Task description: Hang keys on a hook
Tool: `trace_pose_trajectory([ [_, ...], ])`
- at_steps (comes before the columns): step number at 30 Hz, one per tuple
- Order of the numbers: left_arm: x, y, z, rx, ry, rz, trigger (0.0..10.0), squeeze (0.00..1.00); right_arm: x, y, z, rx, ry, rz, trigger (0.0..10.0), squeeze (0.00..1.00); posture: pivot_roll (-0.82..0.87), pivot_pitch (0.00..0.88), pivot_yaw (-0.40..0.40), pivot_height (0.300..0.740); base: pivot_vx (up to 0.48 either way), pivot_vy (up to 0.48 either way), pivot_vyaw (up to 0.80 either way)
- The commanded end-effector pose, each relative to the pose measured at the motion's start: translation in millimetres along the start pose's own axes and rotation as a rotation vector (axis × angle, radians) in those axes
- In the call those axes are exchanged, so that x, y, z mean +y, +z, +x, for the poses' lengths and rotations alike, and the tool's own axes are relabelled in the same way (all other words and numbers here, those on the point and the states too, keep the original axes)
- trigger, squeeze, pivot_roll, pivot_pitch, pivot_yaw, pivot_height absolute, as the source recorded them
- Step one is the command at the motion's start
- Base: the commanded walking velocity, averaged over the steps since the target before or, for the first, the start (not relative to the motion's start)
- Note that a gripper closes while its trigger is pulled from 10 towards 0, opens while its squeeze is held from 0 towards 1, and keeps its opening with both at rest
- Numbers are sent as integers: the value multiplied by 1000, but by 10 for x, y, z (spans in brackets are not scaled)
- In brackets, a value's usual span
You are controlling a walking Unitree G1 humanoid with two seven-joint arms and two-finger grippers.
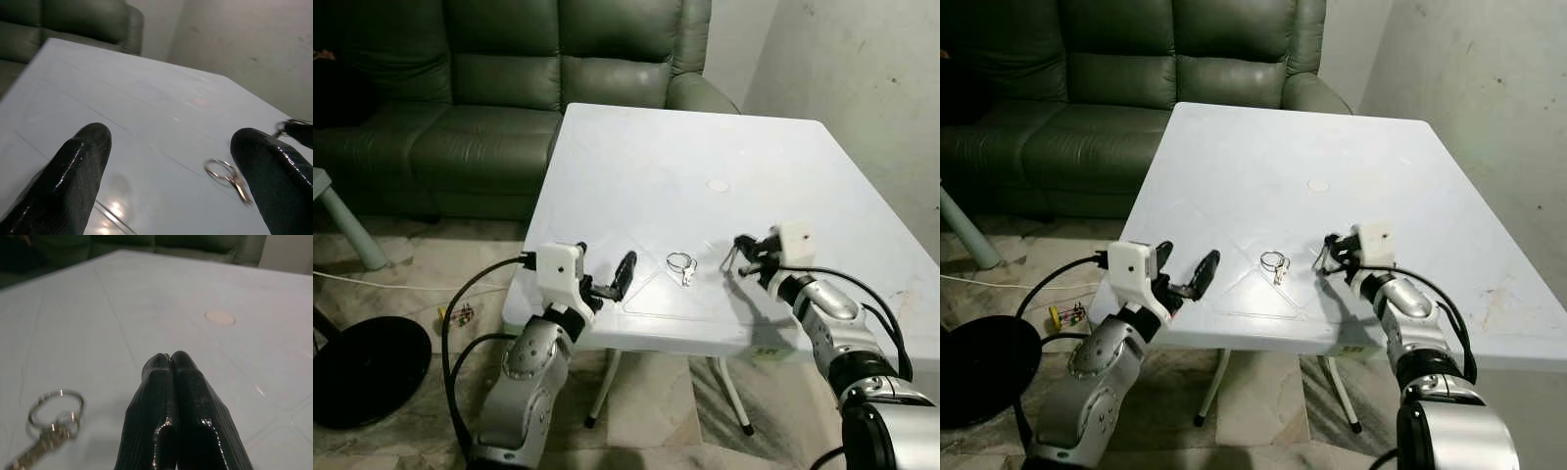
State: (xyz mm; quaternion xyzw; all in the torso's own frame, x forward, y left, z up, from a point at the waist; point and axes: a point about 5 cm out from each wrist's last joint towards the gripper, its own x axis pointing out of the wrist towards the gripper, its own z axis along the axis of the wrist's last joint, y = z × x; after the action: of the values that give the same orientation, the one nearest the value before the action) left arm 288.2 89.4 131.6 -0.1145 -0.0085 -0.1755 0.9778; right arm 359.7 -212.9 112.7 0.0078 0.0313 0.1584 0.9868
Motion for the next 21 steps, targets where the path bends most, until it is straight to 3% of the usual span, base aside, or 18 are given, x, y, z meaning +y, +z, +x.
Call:
trace_pose_trajectory([
  [1,41,26,80,-13,54,-12,10000,0,-19,177,56,-89,-40,28,0,0,7,10,-79,740,0,0,0],
  [12,346,396,454,-120,205,18,10000,0,57,563,125,-330,-157,68,196,0,-5,0,-71,740,0,0,0],
  [13,409,495,512,-145,210,29,10000,0,99,628,128,-363,-179,60,9490,0,-13,0,-67,740,0,0,0],
  [14,434,530,532,-156,213,34,10000,0,115,654,123,-379,-191,57,10000,0,-17,0,-65,740,0,0,0],
  [21,546,628,548,-178,189,70,10000,0,246,747,47,-448,-228,42,10000,0,-26,0,-57,740,0,0,0],
])
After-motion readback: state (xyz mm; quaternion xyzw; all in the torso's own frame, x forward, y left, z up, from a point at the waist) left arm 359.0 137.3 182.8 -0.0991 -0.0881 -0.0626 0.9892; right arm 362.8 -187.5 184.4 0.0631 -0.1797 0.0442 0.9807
